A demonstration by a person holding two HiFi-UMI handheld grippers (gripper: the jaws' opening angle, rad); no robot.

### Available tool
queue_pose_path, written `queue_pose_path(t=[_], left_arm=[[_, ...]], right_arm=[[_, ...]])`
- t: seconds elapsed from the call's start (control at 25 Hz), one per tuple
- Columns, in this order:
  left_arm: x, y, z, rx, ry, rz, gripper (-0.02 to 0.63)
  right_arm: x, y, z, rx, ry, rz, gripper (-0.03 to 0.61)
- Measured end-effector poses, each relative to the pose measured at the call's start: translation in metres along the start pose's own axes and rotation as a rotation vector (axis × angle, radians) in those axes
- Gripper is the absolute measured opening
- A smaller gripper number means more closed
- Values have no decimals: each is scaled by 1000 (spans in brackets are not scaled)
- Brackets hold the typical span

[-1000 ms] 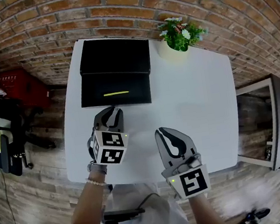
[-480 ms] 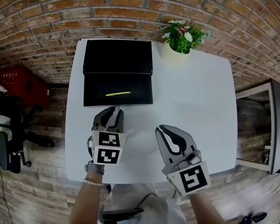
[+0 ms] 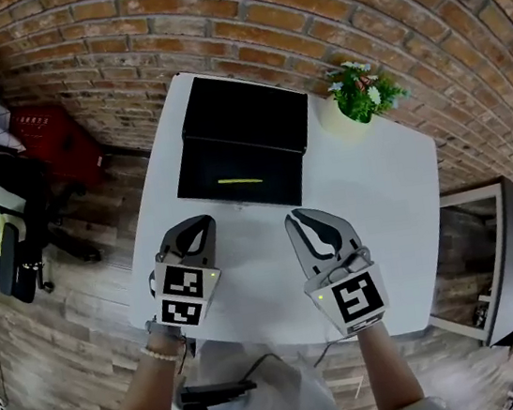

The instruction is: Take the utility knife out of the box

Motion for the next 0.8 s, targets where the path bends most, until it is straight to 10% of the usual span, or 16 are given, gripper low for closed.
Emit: queue_pose_path(t=[0.8], left_arm=[[-46, -37, -60, -3, -31, 114, 18]], right_arm=[[24, 135, 15, -315, -335, -332, 57]])
Point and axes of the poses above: the fingertips, and each gripper's own axes: y forward along the fingers, z to its right, x out of its underside, the point moved 3 cm from there along -y, backward along the fingers, and after that the axes turned 2 degrees about -x, right-handed, at the moved point
